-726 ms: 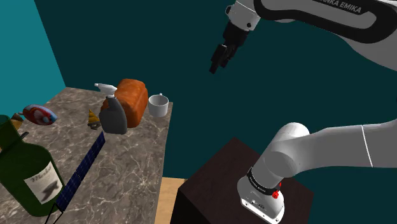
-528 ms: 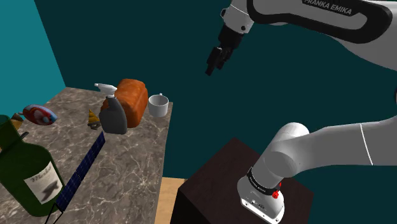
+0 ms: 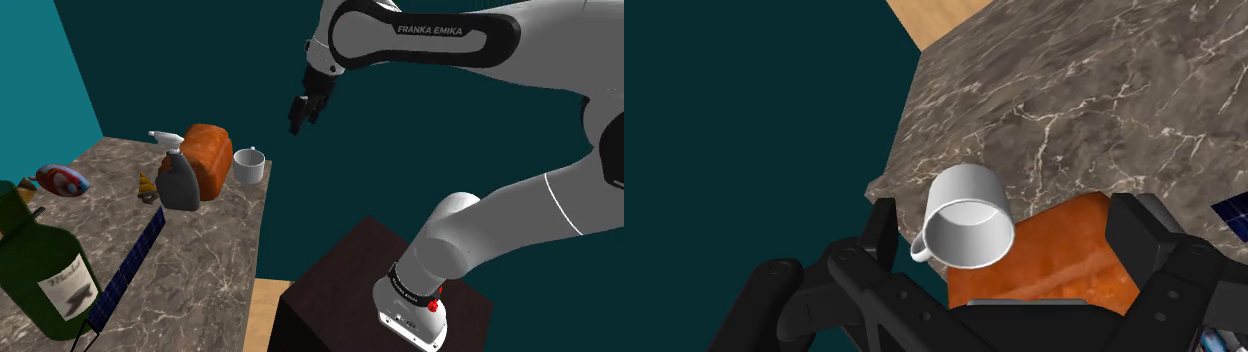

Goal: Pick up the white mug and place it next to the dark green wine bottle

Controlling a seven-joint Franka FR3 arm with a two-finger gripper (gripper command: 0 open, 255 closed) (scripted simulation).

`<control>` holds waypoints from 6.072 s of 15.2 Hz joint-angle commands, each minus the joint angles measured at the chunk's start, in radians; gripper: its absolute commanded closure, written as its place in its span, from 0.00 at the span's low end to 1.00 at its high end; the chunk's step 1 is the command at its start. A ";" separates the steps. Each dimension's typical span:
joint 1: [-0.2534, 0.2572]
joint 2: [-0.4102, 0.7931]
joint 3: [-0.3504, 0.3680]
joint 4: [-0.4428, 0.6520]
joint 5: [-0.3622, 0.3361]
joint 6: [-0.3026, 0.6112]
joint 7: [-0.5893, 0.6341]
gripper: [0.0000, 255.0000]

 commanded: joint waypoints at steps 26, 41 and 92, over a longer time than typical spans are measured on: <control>0.039 0.793 0.091 0.310 -0.193 0.368 0.150 0.00; 0.039 0.798 0.090 0.308 -0.194 0.375 0.151 1.00; 0.037 0.662 0.106 0.788 -0.140 -0.236 0.095 1.00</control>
